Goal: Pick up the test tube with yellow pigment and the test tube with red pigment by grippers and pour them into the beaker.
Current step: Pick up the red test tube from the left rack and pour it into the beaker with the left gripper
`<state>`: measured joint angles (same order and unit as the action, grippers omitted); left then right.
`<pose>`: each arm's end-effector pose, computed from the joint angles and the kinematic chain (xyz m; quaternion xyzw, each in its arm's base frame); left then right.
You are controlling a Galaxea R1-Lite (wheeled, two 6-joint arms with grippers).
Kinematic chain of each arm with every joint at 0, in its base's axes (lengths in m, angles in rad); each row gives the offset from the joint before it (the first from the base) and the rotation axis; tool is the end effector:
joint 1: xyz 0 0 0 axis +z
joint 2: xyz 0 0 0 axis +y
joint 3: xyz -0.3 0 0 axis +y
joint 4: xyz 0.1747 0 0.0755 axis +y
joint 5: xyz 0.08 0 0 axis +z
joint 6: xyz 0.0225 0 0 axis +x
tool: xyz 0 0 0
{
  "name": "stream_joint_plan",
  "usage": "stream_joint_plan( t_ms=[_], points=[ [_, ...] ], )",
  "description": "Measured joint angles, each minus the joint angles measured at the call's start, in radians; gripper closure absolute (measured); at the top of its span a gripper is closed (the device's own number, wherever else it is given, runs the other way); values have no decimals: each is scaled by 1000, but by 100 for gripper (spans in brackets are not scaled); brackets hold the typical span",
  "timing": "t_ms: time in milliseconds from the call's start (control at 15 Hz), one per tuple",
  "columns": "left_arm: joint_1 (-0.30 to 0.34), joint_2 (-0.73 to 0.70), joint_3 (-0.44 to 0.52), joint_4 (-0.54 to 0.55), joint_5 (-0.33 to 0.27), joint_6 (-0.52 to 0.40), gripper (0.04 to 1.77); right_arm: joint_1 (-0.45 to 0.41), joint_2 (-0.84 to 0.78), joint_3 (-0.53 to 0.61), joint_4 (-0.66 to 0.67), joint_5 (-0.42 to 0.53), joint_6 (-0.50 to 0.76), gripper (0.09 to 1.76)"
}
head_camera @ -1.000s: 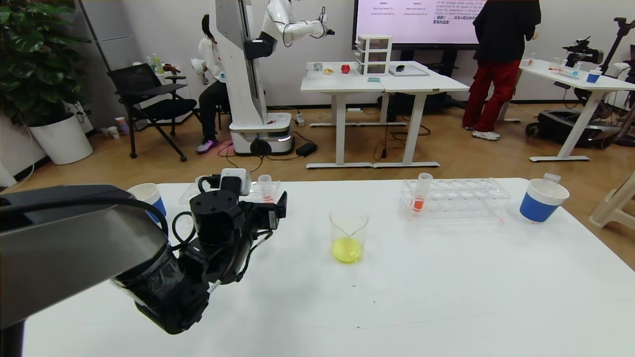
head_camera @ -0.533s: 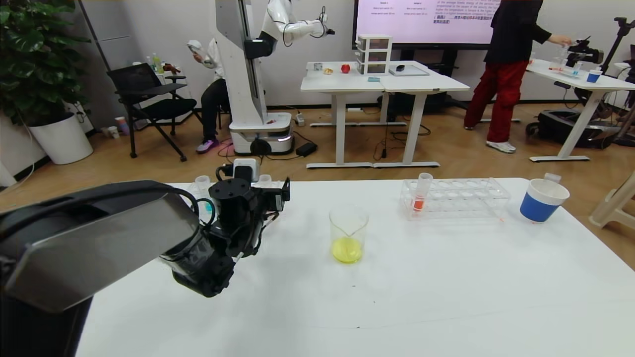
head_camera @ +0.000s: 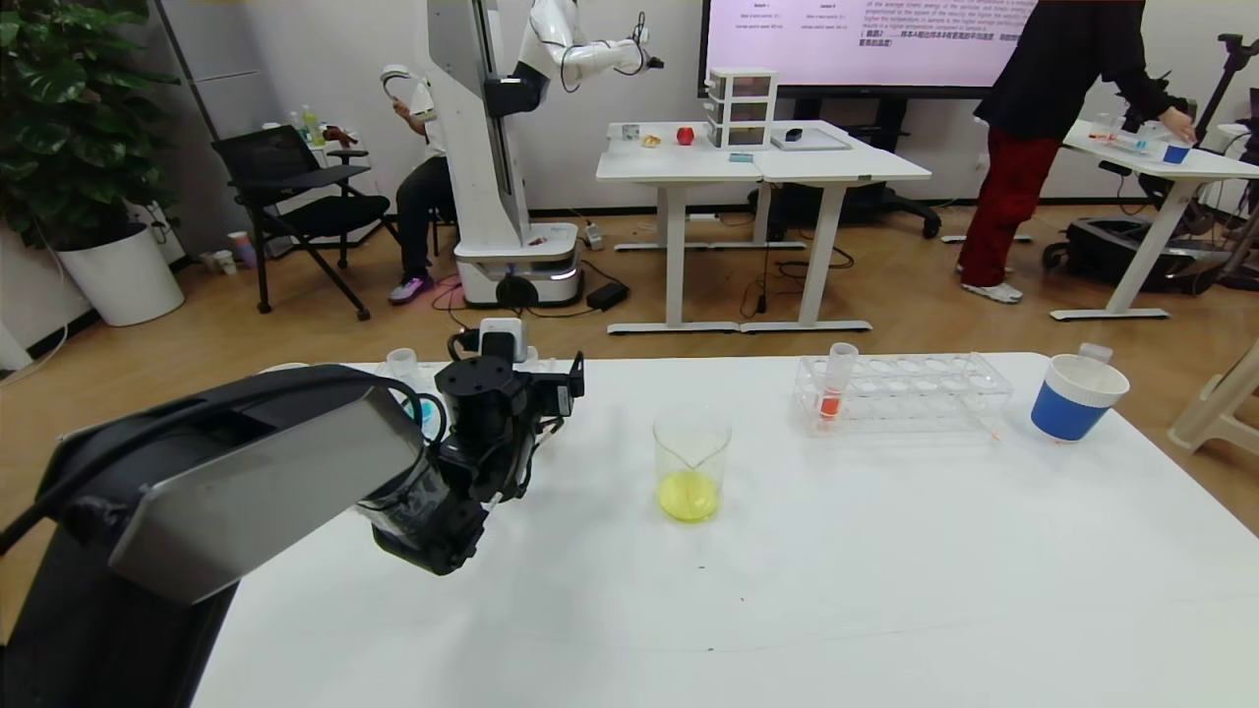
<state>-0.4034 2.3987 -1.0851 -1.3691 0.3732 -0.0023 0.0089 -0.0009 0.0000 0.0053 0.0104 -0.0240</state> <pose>0.4072 -0.1649 0.0588 -0.0117 -0.0257 -0.0151 0.9995 -0.0229 0.0000 0.0749 -0.0120 0.0021 0.0097 0.9999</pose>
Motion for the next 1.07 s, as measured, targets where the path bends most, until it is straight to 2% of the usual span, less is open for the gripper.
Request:
stream_joint_plan(
  t_ms=[200, 267, 333, 467, 533, 600, 667, 1067],
  points=[
    [0, 7, -17, 0, 0, 0, 8, 0, 0, 0, 0, 0, 0, 11],
    [0, 8, -19, -1, 0, 0, 25, 0, 0, 0, 0, 0, 0, 11],
    [0, 8, -22, -1, 0, 1, 55, 0, 0, 0, 0, 0, 0, 11],
    [4, 8, -26, -1, 3, 2, 137, 0, 0, 0, 0, 0, 0, 11],
    [-1, 9, -27, -1, 6, 7, 145, -1, 0, 0, 0, 0, 0, 11],
    [0, 9, -27, -1, 3, 11, 127, 0, 0, 0, 0, 0, 0, 11],
    [-2, 9, -27, -1, 5, 13, 124, 0, 0, 0, 0, 0, 0, 11],
    [-3, -20, -44, 16, -12, 50, 127, 0, 0, 0, -1, 0, 0, 11]
  ],
)
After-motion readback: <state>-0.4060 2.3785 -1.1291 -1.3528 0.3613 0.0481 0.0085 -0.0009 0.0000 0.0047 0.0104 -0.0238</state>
